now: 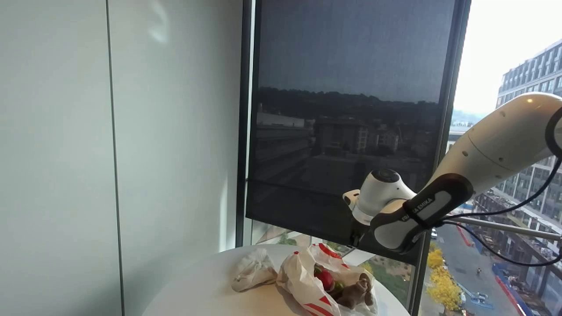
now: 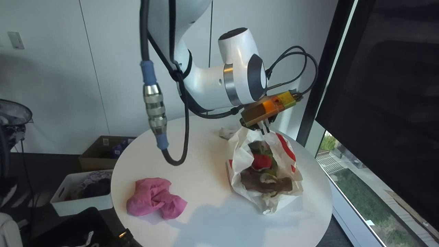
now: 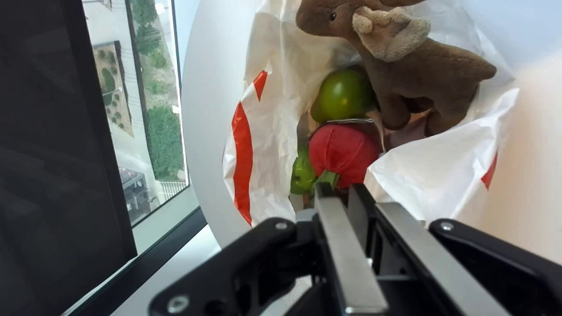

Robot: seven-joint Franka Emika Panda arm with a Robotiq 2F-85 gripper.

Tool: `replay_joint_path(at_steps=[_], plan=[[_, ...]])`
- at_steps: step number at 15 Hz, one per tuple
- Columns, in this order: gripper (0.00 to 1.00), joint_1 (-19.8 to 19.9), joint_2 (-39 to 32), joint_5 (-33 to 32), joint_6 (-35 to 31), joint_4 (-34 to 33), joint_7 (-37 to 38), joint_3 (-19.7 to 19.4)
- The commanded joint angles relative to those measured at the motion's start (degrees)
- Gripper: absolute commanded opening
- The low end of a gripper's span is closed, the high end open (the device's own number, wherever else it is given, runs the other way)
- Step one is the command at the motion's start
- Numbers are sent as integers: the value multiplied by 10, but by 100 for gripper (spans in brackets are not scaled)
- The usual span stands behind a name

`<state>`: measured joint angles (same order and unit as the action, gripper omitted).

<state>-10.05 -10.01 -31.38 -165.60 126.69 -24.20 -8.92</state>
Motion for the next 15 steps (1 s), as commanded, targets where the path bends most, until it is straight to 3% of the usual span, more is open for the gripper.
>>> replay_joint_path(at_steps=[1,3,10,13,15], plan=[[43,39,55,37,69,50,-15,51],[47,53,42,63,79,60,-24,64],[99,77,-84,-26,26,40,-16,51],[100,73,-146,-74,0,12,-11,41],[100,47,-186,-132,-28,-18,5,6]])
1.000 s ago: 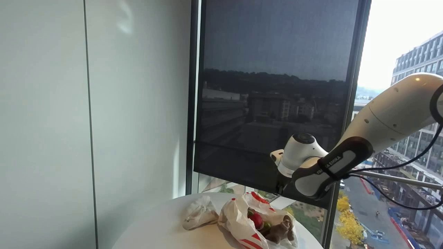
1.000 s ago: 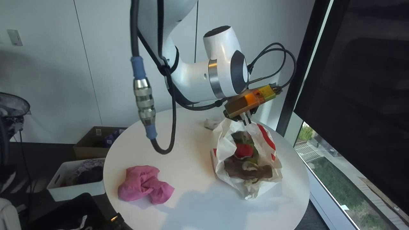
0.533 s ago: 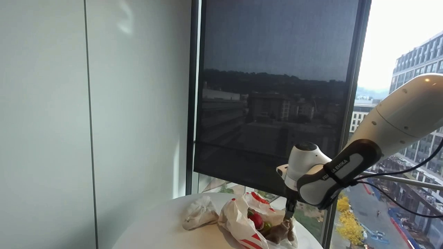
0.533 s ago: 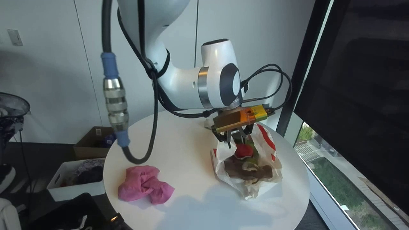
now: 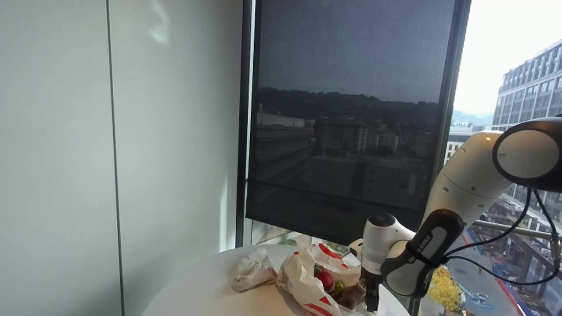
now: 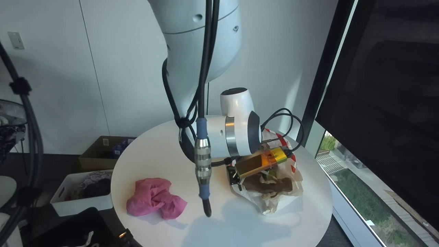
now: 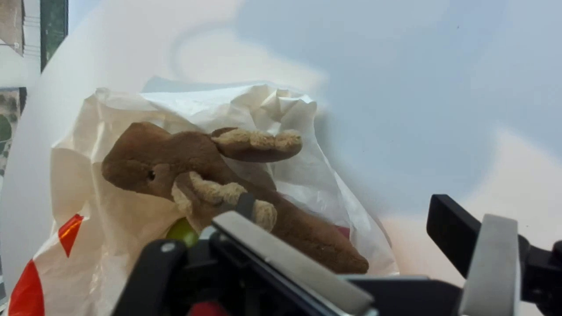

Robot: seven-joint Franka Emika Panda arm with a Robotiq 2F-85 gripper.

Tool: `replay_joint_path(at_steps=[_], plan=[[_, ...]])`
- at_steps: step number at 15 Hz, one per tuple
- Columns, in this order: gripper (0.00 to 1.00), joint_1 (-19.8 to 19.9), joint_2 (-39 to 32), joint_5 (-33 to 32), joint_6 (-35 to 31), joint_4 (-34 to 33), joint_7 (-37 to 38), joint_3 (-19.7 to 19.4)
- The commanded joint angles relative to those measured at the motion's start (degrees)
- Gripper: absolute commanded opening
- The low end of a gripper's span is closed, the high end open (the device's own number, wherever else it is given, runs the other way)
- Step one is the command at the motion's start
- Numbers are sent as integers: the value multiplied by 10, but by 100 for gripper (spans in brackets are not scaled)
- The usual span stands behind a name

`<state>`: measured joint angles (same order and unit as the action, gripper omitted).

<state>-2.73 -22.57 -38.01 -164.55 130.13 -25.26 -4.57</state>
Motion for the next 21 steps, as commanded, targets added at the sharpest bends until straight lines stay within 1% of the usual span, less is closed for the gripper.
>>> replay_joint_path(at_steps=[1,3,5,7,10,12,13,14,15,16,17,18,20,21], plan=[[100,-38,-80,-97,-53,-67,21,-56],[100,-78,-117,-183,-89,-102,50,-114],[100,-122,-152,-261,-131,-137,97,-176],[100,-166,-186,-323,-178,-177,156,-236],[100,-218,-233,-364,-234,-228,230,-306],[100,-245,-262,-363,-252,-255,252,-340],[83,-251,-273,-354,-250,-258,255,-347],[83,-256,-281,-348,-244,-257,259,-351],[89,-259,-285,-346,-239,-252,261,-352],[72,-264,-292,-347,-238,-251,266,-356],[59,-268,-300,-347,-239,-252,270,-359],[52,-270,-305,-348,-239,-252,271,-362],[35,-276,-311,-349,-240,-251,274,-368],[29,-278,-310,-350,-239,-249,272,-369]])
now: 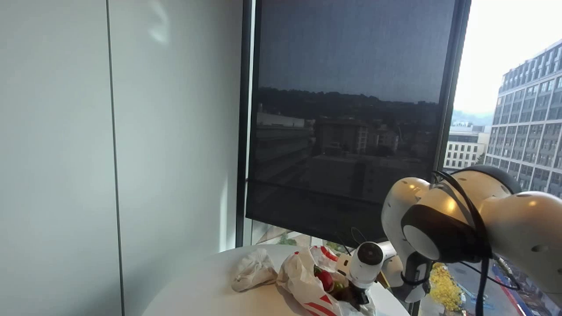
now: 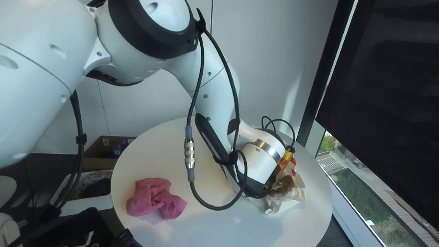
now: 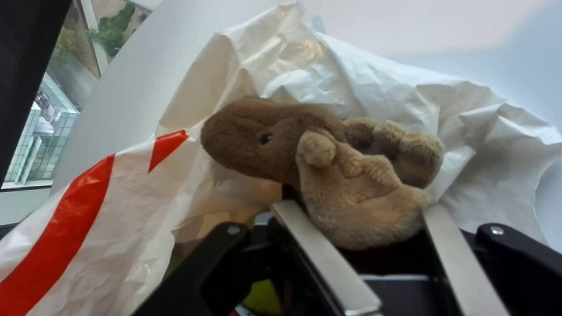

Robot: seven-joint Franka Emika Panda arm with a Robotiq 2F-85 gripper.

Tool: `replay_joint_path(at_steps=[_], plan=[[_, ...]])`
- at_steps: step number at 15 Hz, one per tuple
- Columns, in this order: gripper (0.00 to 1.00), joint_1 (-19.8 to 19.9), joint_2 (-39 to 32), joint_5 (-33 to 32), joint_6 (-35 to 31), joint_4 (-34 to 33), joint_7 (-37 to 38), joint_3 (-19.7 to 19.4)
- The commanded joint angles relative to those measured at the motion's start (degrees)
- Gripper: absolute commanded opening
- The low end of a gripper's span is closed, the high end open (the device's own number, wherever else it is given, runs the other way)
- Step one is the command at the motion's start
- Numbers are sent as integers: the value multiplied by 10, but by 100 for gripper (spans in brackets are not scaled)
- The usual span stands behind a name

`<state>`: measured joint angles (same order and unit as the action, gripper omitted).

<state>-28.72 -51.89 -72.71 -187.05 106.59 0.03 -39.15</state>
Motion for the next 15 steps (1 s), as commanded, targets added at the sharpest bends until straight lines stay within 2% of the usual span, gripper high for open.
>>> replay_joint_path(at_steps=[1,3,6,11,13,15], plan=[[22,-23,-14,-3,-11,-11,19,-26],[15,-26,4,-1,-4,3,15,-23],[13,-19,55,6,18,42,6,-4],[14,-63,173,-3,62,106,6,-37],[14,-44,228,23,97,148,-33,-1],[12,13,292,83,142,220,-126,84]])
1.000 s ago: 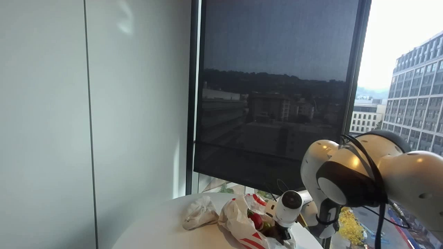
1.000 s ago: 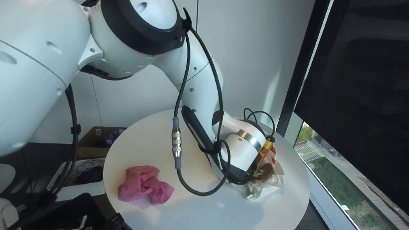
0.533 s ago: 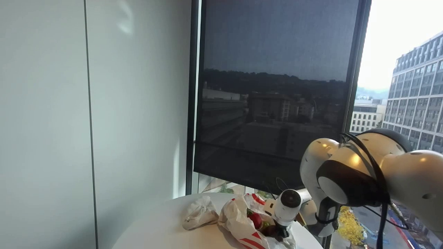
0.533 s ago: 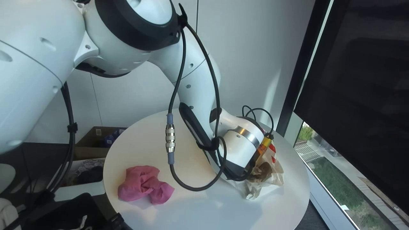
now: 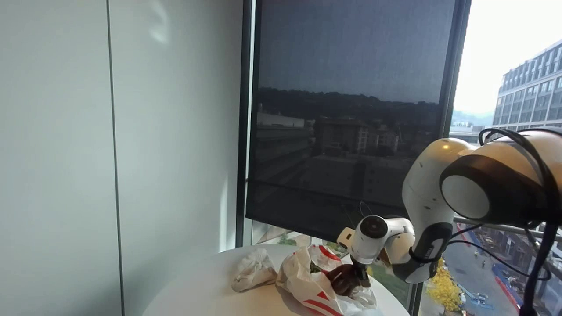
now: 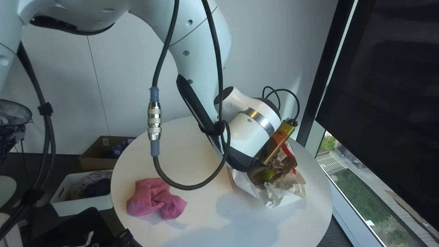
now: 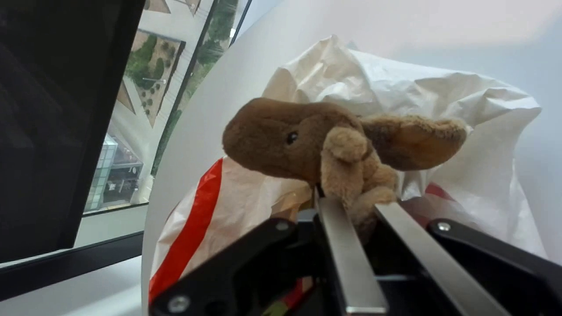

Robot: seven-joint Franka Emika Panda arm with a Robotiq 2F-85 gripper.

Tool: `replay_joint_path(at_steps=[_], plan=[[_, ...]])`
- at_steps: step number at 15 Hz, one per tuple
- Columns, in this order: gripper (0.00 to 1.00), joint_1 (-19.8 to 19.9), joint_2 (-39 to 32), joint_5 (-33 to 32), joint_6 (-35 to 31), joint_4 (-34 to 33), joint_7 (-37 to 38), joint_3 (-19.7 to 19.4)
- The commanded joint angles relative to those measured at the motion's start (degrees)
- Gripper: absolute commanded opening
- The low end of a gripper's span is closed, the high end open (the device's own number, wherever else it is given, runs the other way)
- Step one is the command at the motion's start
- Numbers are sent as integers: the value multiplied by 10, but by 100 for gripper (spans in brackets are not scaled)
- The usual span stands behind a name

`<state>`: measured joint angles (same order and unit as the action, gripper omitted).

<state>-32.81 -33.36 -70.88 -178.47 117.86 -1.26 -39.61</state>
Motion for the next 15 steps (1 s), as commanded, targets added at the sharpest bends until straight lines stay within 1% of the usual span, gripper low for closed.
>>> replay_joint_path(at_steps=[1,2,3,4,5,7,9,10,11,12,13,14,15], plan=[[11,75,121,93,68,125,-146,120],[11,105,137,128,89,147,-184,162],[10,93,190,170,110,202,-223,170],[11,95,212,195,131,211,-247,179],[10,67,236,156,139,209,-199,152],[10,69,293,193,192,236,-247,173],[12,50,353,131,232,231,-215,161],[13,46,384,110,261,230,-211,165],[11,140,411,135,293,236,-248,270],[12,145,425,210,307,248,-320,286],[11,75,437,254,315,259,-359,230],[11,65,445,310,317,271,-403,234],[12,48,460,361,323,277,-450,225]])
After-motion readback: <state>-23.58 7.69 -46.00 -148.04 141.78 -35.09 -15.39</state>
